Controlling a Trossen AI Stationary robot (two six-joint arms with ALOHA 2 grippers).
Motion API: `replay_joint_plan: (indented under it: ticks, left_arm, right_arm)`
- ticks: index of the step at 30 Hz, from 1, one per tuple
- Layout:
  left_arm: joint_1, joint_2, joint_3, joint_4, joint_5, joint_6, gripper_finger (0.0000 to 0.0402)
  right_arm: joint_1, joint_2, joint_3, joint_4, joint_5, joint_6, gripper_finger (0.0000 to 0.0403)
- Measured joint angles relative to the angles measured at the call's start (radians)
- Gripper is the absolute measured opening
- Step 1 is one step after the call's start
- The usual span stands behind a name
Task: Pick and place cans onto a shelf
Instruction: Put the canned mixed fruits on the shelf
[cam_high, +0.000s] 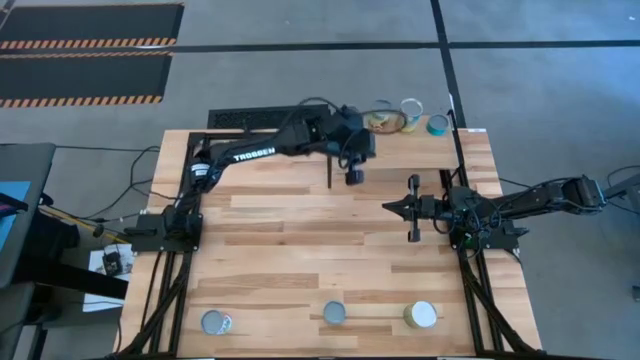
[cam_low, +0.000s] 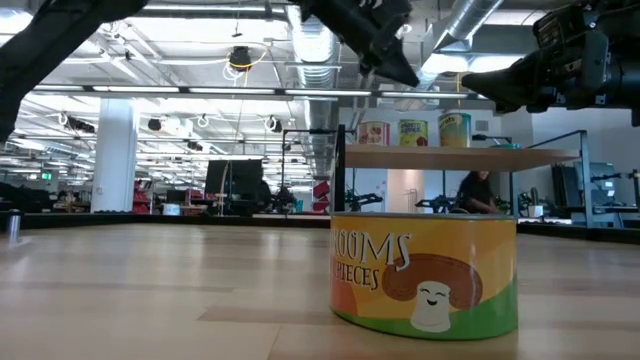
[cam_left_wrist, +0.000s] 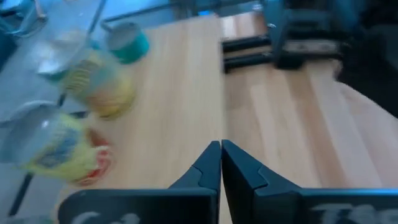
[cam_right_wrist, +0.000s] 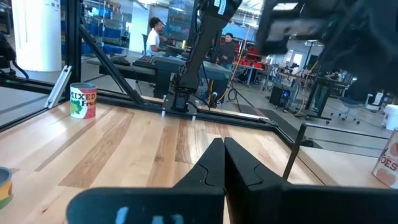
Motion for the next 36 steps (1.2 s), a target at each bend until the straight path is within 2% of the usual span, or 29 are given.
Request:
replay_joint_plan:
  ticks: [4,12,19,27,36]
  left_arm:
    - [-0.024,-0.070,-0.210,0.232,0.000,-0.020,0.0001]
    - [-0.084,-0.296,-0.723,0.659,-0.003,-0.061,0.0001]
    - [-0.163,-0.489,-1.053,0.831,-0.036,-0.089,0.0001]
    - [-0.300,-0.645,-1.345,1.089,-0.066,-0.100,0.0001]
    - [-0.355,-0.703,-1.527,1.247,-0.117,-0.143,0.0001]
  right_arm:
    - [0.001,-0.001,0.000,-0.007,-0.002,0.001,0.0012]
    - [0.003,0.000,0.000,-0.003,-0.003,0.001,0.0012]
    - [0.003,0.000,0.000,0.001,-0.004,0.008,0.0012]
    - [0.003,0.000,0.001,-0.005,-0.002,0.009,0.0012]
    - [0.001,0.000,0.000,0.001,-0.001,0.040,0.0012]
